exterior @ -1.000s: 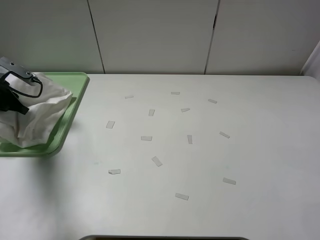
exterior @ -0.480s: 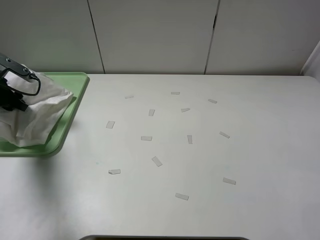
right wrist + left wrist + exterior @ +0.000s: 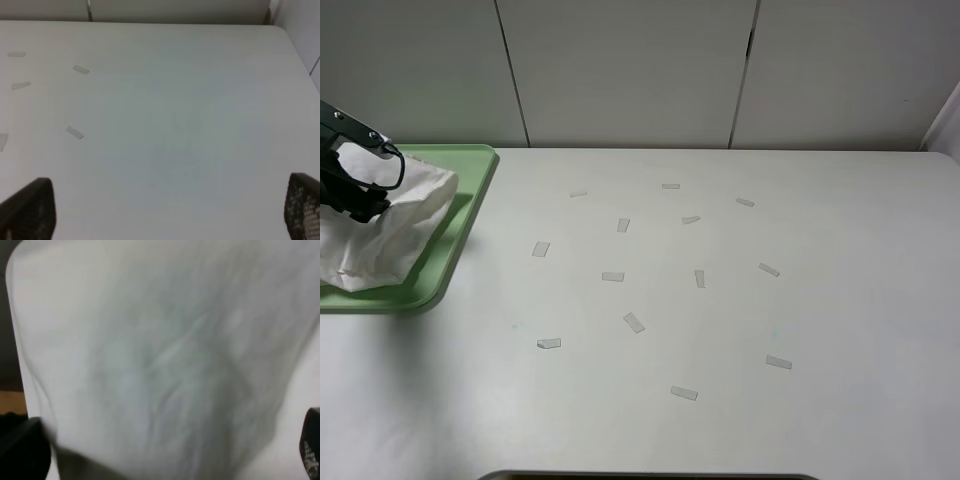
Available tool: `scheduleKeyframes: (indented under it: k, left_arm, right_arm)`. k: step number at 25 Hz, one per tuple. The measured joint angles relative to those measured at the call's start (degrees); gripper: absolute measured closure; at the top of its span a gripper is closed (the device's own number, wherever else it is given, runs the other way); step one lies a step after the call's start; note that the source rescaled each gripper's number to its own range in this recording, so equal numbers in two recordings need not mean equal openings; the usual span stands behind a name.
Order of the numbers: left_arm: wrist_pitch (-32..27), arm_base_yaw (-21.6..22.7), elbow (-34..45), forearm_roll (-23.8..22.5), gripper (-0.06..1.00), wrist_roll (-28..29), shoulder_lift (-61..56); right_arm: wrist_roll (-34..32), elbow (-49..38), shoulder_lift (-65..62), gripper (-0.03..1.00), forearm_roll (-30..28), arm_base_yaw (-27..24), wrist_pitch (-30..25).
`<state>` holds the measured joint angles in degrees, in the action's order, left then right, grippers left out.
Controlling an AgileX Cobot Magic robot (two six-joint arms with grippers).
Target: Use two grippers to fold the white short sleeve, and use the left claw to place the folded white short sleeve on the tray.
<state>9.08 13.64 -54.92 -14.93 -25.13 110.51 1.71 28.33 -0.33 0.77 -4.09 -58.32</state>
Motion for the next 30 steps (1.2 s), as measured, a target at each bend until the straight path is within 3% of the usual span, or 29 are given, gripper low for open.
scheduleKeyframes:
  k: [5, 11, 14, 18, 19, 21, 26, 27, 28, 29, 30]
  left_arm:
    - [0.7, 0.0, 0.0, 0.0, -0.05, 0.0, -0.4]
    - [-5.0, 0.0, 0.0, 0.1, -0.05, 0.0, -6.4]
    - [-13.3, -0.8, 0.0, 0.1, -0.05, 0.7, -11.6]
    - [-17.0, -1.8, 0.0, 0.1, -0.05, 2.6, -14.0]
    - [-22.9, -3.1, 0.0, 0.1, -0.05, 4.9, -17.4]
    - [-29.0, -4.6, 0.0, 0.1, -0.05, 7.0, -20.7]
    - [-38.6, -7.4, 0.0, 0.1, -0.05, 10.2, -26.8]
    - [-43.8, -9.1, 0.0, 0.1, -0.05, 12.6, -30.7]
    - [-43.8, -9.1, 0.0, 0.1, -0.05, 12.6, -30.7]
    - [-49.0, -10.5, 0.0, 0.8, -0.05, 14.1, -34.0]
    - [-49.0, -10.5, 0.0, 0.8, -0.05, 14.1, -34.0]
  right_arm:
    - [0.0, 0.0, 0.0, -0.03, 0.0, 0.0, 0.0]
    - [0.0, 0.0, 0.0, -0.03, 0.0, 0.0, 0.0]
    - [0.0, 0.0, 0.0, -0.03, 0.0, 0.0, 0.0]
    - [0.0, 0.0, 0.0, -0.03, 0.0, 0.0, 0.0]
    - [0.0, 0.0, 0.0, -0.03, 0.0, 0.0, 0.0]
    - [0.0, 0.0, 0.0, -0.03, 0.0, 0.0, 0.0]
    - [0.0, 0.0, 0.0, -0.03, 0.0, 0.0, 0.0]
    - [0.0, 0.0, 0.0, -0.03, 0.0, 0.0, 0.0]
    - [0.0, 0.0, 0.0, -0.03, 0.0, 0.0, 0.0]
    - [0.0, 0.0, 0.0, -0.03, 0.0, 0.0, 0.0]
    - [0.0, 0.0, 0.0, -0.03, 0.0, 0.0, 0.0]
